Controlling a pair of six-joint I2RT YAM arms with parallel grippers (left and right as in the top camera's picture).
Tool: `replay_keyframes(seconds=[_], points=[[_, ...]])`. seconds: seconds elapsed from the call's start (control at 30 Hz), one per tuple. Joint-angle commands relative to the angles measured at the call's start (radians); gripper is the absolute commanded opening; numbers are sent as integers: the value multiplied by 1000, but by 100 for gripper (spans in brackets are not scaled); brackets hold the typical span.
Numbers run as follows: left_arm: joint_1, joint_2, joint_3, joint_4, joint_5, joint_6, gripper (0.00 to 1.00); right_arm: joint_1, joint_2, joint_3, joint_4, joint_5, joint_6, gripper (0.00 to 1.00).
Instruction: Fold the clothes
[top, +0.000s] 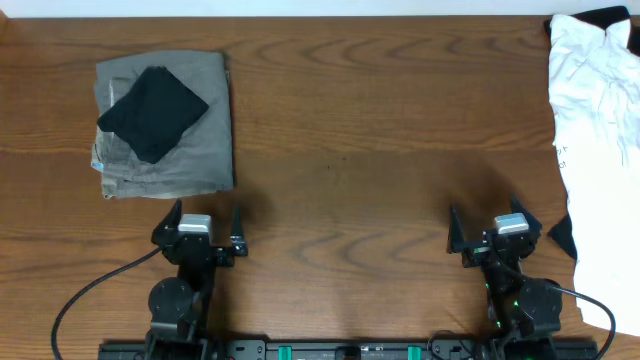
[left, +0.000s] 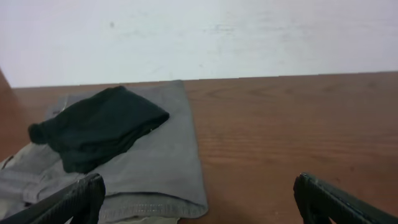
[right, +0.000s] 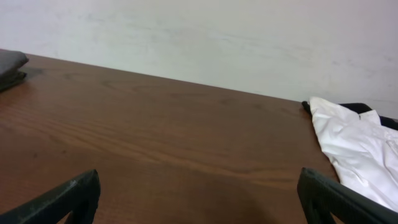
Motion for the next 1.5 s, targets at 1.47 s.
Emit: replay_keyframes(seconds=[1.47], points=[[24, -10, -26, -27, 3, 40, 98, -16, -5, -2, -5, 10, -9, 99]])
